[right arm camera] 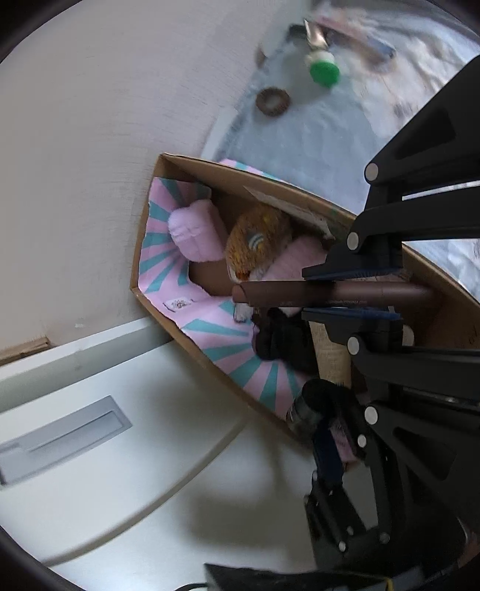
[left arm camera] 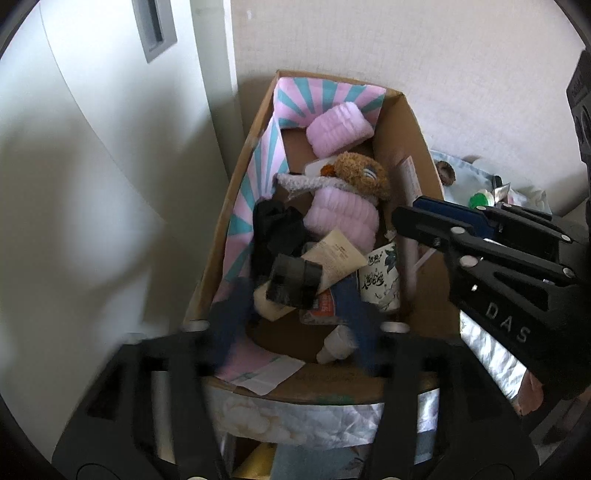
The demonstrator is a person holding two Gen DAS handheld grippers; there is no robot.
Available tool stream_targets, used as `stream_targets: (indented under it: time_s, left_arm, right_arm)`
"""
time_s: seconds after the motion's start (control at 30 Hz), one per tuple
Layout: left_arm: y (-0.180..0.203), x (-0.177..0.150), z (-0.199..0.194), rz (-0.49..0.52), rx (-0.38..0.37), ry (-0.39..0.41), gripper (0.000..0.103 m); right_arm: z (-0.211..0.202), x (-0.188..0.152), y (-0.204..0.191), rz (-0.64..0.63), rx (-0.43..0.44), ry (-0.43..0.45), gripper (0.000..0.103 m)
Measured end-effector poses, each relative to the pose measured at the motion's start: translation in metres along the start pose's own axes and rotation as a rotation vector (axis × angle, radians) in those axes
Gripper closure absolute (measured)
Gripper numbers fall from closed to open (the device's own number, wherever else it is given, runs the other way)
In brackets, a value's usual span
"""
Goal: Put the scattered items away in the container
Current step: 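Carry cylinder and pencil into the cardboard box and open both tools, then move both tools back over the cloth toward the remaining items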
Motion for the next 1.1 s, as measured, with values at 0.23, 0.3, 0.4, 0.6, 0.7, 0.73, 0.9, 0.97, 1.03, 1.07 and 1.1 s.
stream_targets:
  time_s: [0.23,0.3,0.4,0.6,0.7,0.73,0.9,0.97,1.03,1.07,1.1]
  left_arm:
    - [0.007,0.01,-0.012,0.051,0.04,0.034,0.021]
    - [0.008,0.01,-0.013,0.05,0.037,0.031,0.021]
    - [0.011,0.012,-0.016,0.051,0.035,0.033,0.021]
    - [0.033,0.026,-0.025,0.081,0.021,0.051,0.019]
    - [0.053,0.037,-0.029,0.12,0.013,0.071,0.017]
    - [0.06,0.042,-0.03,0.132,0.011,0.077,0.015]
    - [0.106,0.06,-0.03,0.197,-0.043,0.096,0.013]
    - [0.128,0.067,-0.025,0.229,-0.066,0.096,0.013]
    - [0.15,0.072,-0.021,0.26,-0.089,0.096,0.013]
    - [0.162,0.075,-0.018,0.276,-0.104,0.098,0.013]
    - [0.176,0.079,-0.013,0.295,-0.124,0.103,0.013]
  right_arm:
    - [-0.015,0.008,0.001,0.0,-0.006,0.052,0.052]
    - [-0.02,0.012,0.003,0.003,-0.004,0.059,0.051]
    - [-0.029,0.014,0.009,0.013,-0.003,0.077,0.051]
    - [-0.053,0.01,0.043,0.051,-0.038,0.123,0.051]
    - [-0.07,-0.001,0.083,0.121,-0.09,0.157,0.051]
    - [-0.075,-0.005,0.094,0.138,-0.113,0.165,0.051]
    - [-0.101,-0.04,0.174,0.274,-0.236,0.166,0.051]
    - [-0.106,-0.054,0.204,0.334,-0.275,0.154,0.051]
    - [-0.108,-0.065,0.228,0.388,-0.301,0.141,0.05]
    - [-0.109,-0.072,0.242,0.421,-0.315,0.136,0.05]
    - [-0.109,-0.077,0.251,0.443,-0.327,0.132,0.05]
Point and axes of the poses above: each gripper's, at about its wrist camera, not at the fingertips, and z roughly the way its jaws point, y to its right, x to its top, the point moved 9 cm from there along z, roughly the way its jaws point, and after that the axes turned 7 degrees about -x, right-handed, at the moved point
